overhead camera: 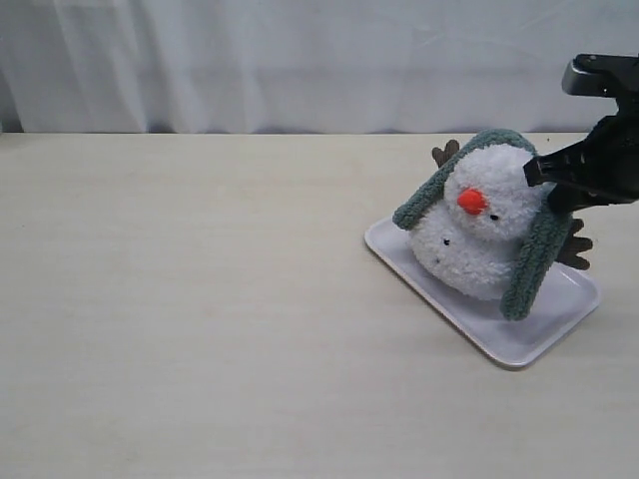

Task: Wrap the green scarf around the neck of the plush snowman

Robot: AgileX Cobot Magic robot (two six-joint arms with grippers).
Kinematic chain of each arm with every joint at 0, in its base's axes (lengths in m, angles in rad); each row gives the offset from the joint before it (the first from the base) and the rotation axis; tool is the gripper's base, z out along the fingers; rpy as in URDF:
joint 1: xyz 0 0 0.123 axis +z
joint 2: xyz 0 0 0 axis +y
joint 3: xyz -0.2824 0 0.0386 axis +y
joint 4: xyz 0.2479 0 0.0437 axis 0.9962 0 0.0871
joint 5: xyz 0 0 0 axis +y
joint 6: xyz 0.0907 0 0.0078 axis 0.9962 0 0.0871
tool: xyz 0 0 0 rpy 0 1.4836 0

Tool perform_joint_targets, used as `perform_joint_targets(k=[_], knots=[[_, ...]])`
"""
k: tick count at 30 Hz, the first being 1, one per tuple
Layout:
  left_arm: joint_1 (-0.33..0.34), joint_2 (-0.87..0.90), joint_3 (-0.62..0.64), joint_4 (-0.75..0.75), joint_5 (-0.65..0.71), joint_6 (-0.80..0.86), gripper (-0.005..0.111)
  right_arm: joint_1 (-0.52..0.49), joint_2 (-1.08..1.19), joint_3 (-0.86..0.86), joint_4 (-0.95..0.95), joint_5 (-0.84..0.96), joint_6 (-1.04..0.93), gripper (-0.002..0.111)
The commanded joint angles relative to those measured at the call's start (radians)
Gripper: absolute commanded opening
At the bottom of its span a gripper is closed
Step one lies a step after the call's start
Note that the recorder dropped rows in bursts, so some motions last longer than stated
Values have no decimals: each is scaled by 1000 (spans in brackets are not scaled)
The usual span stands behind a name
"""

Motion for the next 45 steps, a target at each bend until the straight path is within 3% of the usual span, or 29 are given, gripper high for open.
perform_joint_targets(k=[1,14,28,31,37,45], knots=[[1,-3,3,-3,-7,2,0,2,36,15,-6,-10,-7,4],[1,-3,3,-3,-7,2,0,2,68,13,24,32,-12,4],[1,-3,3,-3,-7,2,0,2,-55,-32,36,172,-85,5],[1,-3,3,-3,-7,2,0,2,-55,20,91,175,-134,15],[1,-3,3,-3,-7,2,0,2,-55,70,163,190,-205,48],[1,-3,3,-3,-7,2,0,2,-55,187,88,112,-114,49]])
